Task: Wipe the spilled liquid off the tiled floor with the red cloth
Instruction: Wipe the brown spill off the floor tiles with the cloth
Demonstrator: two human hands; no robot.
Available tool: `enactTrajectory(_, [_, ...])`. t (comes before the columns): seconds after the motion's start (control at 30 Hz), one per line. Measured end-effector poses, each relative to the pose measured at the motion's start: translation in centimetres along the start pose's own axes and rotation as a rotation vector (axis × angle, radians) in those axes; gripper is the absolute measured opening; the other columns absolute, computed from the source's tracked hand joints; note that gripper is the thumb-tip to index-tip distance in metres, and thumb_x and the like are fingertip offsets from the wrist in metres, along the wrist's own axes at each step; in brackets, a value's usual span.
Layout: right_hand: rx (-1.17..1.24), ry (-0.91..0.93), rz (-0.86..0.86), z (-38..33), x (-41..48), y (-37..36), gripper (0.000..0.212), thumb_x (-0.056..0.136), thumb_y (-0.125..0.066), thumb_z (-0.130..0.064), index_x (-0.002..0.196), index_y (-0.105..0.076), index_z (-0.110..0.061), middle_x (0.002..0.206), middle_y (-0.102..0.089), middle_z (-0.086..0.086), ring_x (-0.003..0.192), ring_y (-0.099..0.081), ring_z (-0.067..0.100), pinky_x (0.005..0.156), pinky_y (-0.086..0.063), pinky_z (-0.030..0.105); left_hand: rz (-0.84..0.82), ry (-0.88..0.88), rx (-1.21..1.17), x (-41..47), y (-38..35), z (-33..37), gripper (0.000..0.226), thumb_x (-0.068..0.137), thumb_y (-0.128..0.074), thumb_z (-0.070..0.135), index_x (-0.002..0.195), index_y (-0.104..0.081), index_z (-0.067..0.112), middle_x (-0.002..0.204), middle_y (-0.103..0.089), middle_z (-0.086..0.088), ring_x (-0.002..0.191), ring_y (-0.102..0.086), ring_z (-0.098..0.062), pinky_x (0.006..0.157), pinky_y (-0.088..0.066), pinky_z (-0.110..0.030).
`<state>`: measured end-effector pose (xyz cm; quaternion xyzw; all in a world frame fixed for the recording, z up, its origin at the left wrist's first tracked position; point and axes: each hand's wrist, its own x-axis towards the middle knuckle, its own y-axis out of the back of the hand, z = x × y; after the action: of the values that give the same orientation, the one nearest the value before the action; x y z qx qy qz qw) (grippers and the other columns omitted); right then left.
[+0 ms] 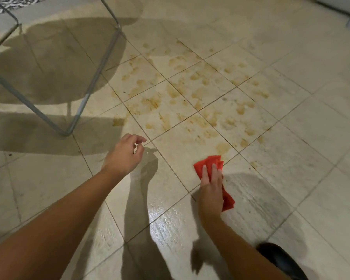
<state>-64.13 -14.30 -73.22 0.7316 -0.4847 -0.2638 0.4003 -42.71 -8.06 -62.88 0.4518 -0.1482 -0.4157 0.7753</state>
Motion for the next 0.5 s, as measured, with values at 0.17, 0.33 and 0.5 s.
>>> enactTrajectory(0.17, [-0.034, 0.216, -0.11, -3.1, -0.8, -2.6, 0.077, 0.047, -0.079, 0.015, 0.117, -0.059, -0.011, 0.126, -0.056, 0.015, 0.117, -0.052, 0.034, 0.087, -0.051, 0.04, 0.011, -0.029, -0.043, -0.4, -1.5, 0.8, 0.023, 0.091, -0.043, 0.017, 0.106, -0.059, 0.019, 0.11, -0.054, 0.001, 0.095, -0.052, -0.015, 0.081, -0.041, -0.03])
enactTrajectory(0.33, [-0.069, 0.26, -0.259, -2.0, 3.7, -0.6, 0.066, 0.088, -0.039, 0.009, 0.142, -0.02, -0.023, 0.154, -0.006, 0.003, 0.141, -0.003, 0.023, 0.115, -0.019, 0.042, -0.008, -0.048, -0.057, -0.8, -2.4, 1.4, 0.023, 0.09, -0.044, 0.018, 0.107, -0.059, 0.02, 0.11, -0.055, 0.002, 0.09, -0.055, -0.016, 0.082, -0.044, -0.032])
enactTrajectory(0.5, [-0.072, 0.091, -0.051, 2.3, 3.3, 1.5, 0.058, 0.088, -0.048, 0.006, 0.139, -0.03, -0.016, 0.152, -0.018, 0.011, 0.139, -0.019, 0.028, 0.11, -0.026, 0.045, -0.038, -0.064, -0.059, -1.0, -2.6, 1.3, 0.023, 0.091, -0.043, 0.019, 0.108, -0.059, 0.019, 0.11, -0.055, 0.001, 0.091, -0.055, -0.016, 0.082, -0.045, -0.033])
